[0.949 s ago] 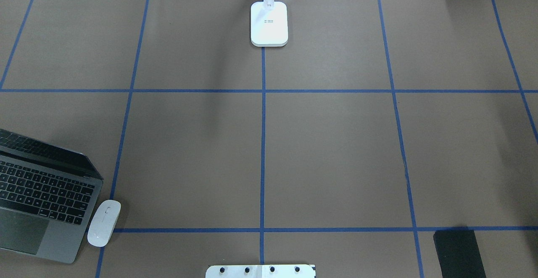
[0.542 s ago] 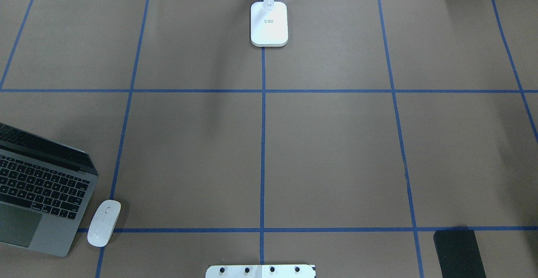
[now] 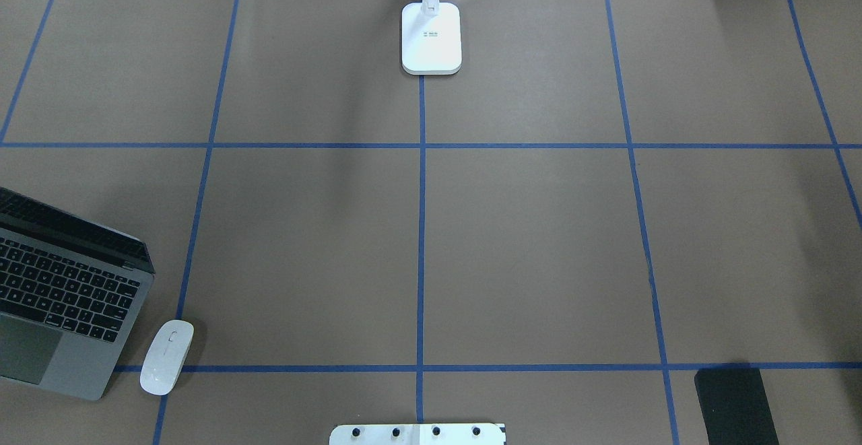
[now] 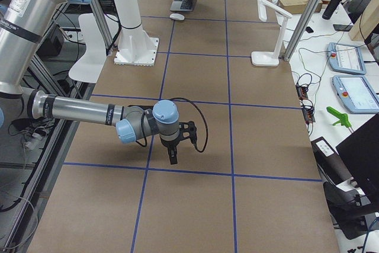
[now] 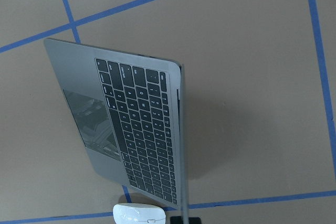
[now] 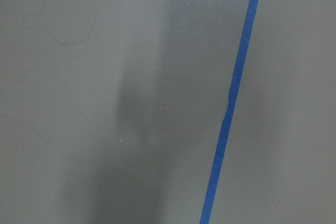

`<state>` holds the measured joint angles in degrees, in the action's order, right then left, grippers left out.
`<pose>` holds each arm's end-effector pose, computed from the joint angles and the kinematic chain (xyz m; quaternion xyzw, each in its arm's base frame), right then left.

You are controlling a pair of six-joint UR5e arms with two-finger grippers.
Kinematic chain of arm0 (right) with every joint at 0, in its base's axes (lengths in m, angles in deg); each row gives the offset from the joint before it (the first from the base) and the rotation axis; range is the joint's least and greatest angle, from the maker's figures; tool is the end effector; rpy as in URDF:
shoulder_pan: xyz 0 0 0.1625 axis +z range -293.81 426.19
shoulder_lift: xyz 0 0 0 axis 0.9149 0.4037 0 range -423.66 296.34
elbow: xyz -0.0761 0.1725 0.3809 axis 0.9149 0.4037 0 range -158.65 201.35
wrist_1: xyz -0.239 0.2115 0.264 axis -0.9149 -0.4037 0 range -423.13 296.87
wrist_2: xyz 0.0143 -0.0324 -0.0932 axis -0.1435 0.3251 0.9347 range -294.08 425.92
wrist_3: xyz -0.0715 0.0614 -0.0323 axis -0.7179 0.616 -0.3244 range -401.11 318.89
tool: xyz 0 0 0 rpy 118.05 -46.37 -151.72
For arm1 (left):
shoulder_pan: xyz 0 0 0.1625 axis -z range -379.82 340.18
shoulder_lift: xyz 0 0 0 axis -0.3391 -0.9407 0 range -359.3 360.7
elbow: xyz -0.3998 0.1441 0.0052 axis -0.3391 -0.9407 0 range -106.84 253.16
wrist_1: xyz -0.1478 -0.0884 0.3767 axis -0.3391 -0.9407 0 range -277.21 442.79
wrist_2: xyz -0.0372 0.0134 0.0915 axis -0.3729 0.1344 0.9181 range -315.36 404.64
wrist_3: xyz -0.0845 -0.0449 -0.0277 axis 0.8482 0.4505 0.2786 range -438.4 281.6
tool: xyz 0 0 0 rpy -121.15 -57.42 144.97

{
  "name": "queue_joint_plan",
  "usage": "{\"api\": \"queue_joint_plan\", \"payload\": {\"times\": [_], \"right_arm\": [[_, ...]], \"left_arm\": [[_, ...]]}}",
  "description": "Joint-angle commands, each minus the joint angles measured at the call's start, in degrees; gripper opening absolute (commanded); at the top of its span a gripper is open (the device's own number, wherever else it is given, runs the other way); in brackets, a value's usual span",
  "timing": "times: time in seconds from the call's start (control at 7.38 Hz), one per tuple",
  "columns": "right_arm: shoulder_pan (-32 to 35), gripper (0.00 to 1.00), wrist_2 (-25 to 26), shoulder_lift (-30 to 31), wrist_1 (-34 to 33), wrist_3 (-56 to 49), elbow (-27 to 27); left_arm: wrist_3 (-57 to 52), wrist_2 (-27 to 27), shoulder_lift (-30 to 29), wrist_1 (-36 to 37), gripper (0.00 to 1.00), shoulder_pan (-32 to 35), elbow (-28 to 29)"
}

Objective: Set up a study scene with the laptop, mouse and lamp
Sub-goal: 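Lift the laptop's hinge edge with the left gripper, tilting it up, then swing the held laptop away from the mouse toward the table center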

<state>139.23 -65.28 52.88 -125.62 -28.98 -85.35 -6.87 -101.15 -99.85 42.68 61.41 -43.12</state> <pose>-0.0270 -0.3202 0.6509 0.0518 -0.3726 -0.0930 0.9219 0.0222 -0.4784 0.4224 -0.3765 0.2905 -0.5027 0.7219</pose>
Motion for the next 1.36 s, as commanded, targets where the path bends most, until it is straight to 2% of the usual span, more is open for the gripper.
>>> {"api": "queue_joint_plan", "payload": {"times": [0.0,0.68,1.22], "right_arm": [[0.0,1.0,-0.03,0.0,0.0,0.0,0.0],[0.0,1.0,-0.03,0.0,-0.09,0.0,0.0],[0.0,1.0,-0.03,0.0,-0.09,0.09,0.0]], "left_arm": [[0.01,-0.11,-2.27,2.03,0.0,0.06,0.52],[0.18,-1.42,-5.52,3.01,0.0,-0.02,2.36],[0.36,-2.83,-9.83,7.4,0.0,-0.02,2.81]]}}
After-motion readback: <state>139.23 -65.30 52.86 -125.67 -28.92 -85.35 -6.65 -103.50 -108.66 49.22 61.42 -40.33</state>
